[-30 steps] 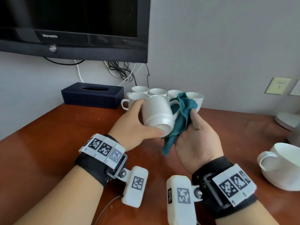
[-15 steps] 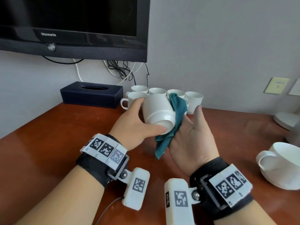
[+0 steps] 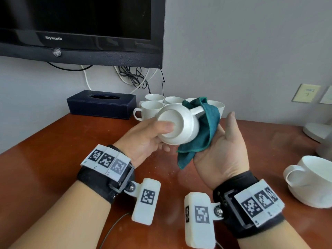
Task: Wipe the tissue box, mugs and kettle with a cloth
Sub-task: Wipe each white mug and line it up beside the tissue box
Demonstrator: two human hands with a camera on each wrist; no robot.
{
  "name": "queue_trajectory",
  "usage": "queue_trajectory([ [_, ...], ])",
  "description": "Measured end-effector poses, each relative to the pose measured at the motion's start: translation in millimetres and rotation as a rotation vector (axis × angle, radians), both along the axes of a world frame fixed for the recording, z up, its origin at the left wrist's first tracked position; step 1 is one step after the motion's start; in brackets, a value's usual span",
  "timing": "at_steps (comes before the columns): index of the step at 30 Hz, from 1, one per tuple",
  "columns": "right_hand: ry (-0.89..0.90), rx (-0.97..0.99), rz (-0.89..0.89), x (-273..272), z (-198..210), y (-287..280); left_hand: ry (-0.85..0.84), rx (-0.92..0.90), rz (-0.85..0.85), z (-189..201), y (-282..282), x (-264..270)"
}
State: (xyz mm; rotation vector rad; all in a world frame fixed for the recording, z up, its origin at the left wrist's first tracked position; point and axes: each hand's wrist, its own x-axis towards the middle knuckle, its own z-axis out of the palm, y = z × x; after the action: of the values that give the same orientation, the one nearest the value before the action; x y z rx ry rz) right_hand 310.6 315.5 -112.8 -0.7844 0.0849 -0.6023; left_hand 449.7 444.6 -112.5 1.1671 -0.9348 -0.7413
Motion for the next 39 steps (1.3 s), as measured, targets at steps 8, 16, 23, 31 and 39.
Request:
queue_trajectory([
  [8, 0.023, 0.054, 0.024, 1, 4, 2, 0.021, 0.046, -0.068, -8, -6, -2],
  [16, 0.056, 0.085, -0.103, 4, -1, -2, 0.047, 0.019, 0.002, -9, -10, -6],
  [23, 0.164, 0.089, -0.271, 5, -3, -12, -0.002, 0.044, 0.112, -12, -12, -4],
  [31, 0.369, -0.029, -0.258, 5, -17, -15, 0.052, -0.063, 0.106, -6, -10, -7],
  [39, 0.329, -0.048, 0.091, -2, -5, -3, 0.225, -0.024, 0.124, -5, -13, -9],
])
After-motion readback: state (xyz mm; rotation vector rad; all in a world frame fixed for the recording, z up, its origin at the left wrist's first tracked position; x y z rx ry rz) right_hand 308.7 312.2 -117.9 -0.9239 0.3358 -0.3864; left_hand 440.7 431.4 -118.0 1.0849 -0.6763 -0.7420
